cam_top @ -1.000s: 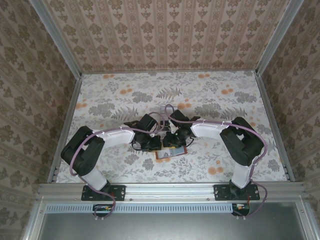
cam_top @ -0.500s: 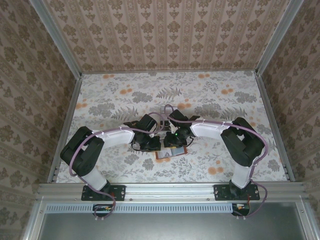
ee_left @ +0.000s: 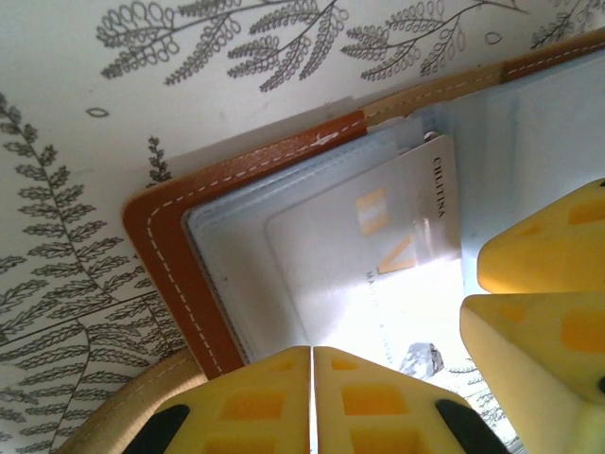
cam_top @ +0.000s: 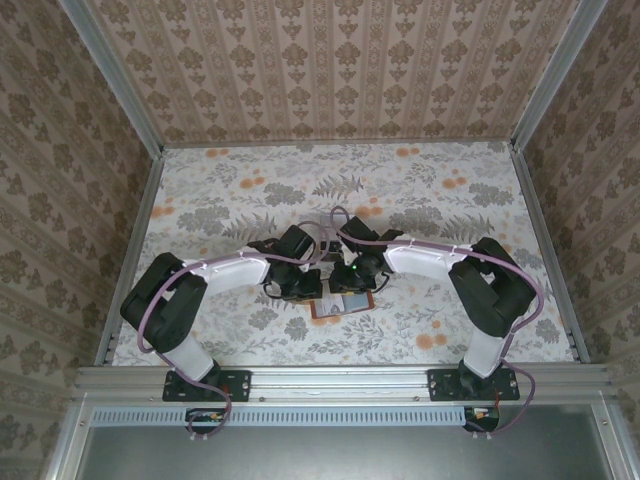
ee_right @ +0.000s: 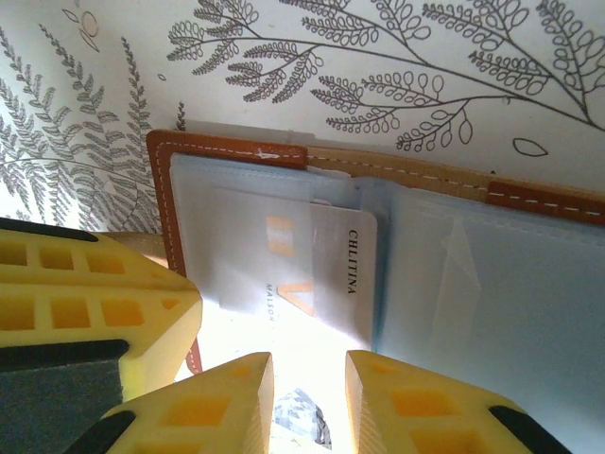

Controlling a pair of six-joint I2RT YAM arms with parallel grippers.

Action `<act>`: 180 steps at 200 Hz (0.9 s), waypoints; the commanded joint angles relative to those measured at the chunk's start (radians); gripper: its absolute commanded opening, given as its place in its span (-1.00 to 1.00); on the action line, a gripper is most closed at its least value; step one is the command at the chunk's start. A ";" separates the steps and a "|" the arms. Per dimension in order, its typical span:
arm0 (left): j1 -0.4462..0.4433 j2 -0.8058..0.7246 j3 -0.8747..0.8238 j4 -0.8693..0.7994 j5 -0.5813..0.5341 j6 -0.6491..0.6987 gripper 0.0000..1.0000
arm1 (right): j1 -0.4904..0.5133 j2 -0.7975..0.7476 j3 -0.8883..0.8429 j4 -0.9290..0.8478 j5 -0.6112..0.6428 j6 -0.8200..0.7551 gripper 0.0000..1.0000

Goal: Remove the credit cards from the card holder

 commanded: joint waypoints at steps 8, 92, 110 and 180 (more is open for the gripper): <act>-0.013 -0.014 0.029 -0.003 0.019 -0.003 -0.78 | -0.016 -0.017 -0.003 -0.025 -0.020 -0.019 -0.43; -0.021 0.074 0.026 -0.040 -0.002 0.021 -0.79 | -0.023 0.046 -0.028 0.008 -0.060 -0.029 -0.43; -0.021 0.075 0.019 -0.043 -0.004 0.022 -0.80 | -0.023 0.053 -0.025 0.001 -0.062 -0.036 -0.43; -0.022 0.079 0.022 -0.045 -0.005 0.025 -0.80 | -0.038 -0.019 -0.072 0.098 -0.142 0.009 -0.49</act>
